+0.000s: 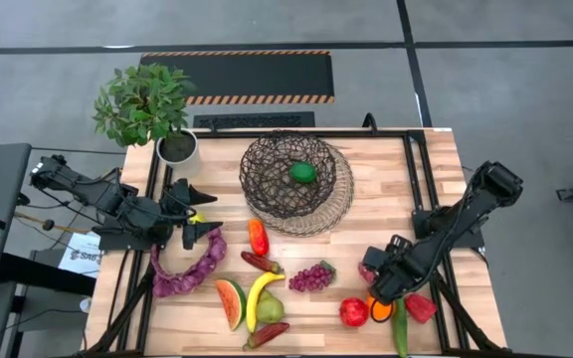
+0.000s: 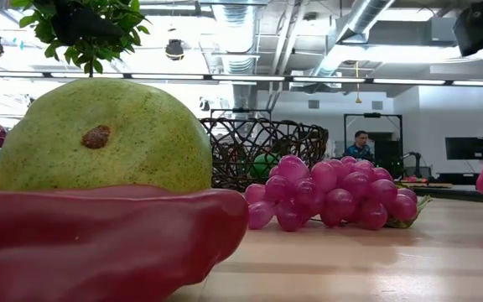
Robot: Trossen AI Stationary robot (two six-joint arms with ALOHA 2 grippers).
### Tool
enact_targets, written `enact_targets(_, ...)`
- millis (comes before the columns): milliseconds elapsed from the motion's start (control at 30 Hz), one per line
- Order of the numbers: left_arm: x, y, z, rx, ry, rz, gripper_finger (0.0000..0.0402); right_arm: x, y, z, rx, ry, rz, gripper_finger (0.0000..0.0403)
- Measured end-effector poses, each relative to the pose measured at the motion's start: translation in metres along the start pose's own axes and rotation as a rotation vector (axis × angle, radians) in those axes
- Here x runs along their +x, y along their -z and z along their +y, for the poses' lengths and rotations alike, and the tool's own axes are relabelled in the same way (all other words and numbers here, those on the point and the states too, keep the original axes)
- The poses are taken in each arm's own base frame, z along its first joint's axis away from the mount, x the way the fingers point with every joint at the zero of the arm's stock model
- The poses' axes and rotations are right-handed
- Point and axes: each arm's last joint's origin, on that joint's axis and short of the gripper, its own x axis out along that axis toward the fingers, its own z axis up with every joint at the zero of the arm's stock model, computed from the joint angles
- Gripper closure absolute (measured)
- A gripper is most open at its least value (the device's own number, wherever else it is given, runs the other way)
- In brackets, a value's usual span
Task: Build produce basket
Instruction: Put the dragonfruit into the basket
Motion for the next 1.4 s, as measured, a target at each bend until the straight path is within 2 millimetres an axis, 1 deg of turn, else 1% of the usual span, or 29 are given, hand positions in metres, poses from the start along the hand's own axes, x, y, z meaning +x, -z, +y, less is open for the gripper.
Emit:
enact_targets(233, 0.0, 0.0, 0.0, -0.003, -0.003, -0.002, 0.0034, 0.009, -0.006, -0.005, -0.016, -0.005, 0.012, 0.0086)
enact_targets(333, 0.0, 0.0, 0.0, -0.003, -0.003, -0.002, 0.0034, 0.012, -0.009, -0.008, 0.015, 0.004, 0.015, 0.0098)
enact_targets(433, 0.0, 0.0, 0.0, -0.003, -0.003, -0.002, 0.0034, 0.013, -0.012, -0.01, 0.014, 0.004, 0.015, 0.0131)
enact_targets(700, 0.0, 0.0, 0.0, -0.007, -0.003, -0.002, 0.0034, 0.014, -0.017, -0.014, 0.025, 0.023, 0.031, 0.0261)
enact_targets(767, 0.0, 0.0, 0.0, -0.007, -0.004, -0.002, 0.0034, 0.011, -0.02, -0.013, 0.013, 0.02, 0.024, 0.0282)
enact_targets(833, 0.0, 0.0, 0.0, -0.007, -0.004, -0.002, 0.0034, 0.007, -0.022, -0.012, -0.002, 0.028, -0.003, 0.0296)
enact_targets(1033, 0.0, 0.0, 0.0, -0.007, -0.004, -0.002, 0.0034, -0.004, -0.033, -0.012, -0.001, 0.079, -0.088, 0.0304)
enact_targets(1200, 0.0, 0.0, 0.0, -0.007, -0.004, -0.002, 0.0034, -0.013, -0.039, -0.016, 0.02, 0.064, -0.178, 0.0303)
enact_targets(1267, 0.0, 0.0, 0.0, -0.007, -0.004, -0.002, 0.0034, -0.021, -0.04, -0.019, 0.034, 0.046, -0.236, 0.0303)
enact_targets(1400, 0.0, 0.0, 0.0, -0.007, -0.004, -0.002, 0.0034, -0.042, -0.042, -0.029, 0.091, 0.011, -0.413, 0.0303)
